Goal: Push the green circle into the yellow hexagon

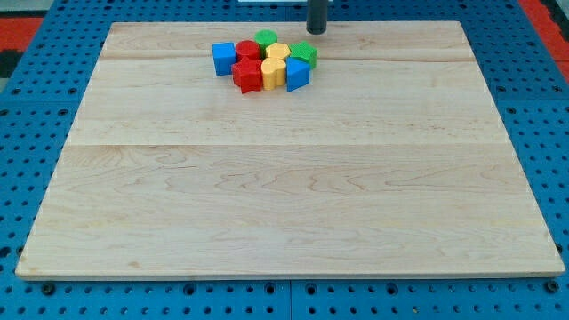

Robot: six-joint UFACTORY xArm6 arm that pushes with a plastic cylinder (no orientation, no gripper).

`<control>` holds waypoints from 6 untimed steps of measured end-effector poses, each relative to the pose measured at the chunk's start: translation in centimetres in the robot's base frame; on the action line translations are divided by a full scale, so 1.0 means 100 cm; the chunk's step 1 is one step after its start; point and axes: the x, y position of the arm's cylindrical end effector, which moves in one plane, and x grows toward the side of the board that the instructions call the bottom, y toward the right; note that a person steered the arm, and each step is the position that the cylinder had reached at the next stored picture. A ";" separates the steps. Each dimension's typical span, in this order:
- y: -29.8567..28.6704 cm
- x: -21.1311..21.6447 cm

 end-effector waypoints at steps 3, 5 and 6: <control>-0.098 0.001; -0.074 0.014; -0.074 0.029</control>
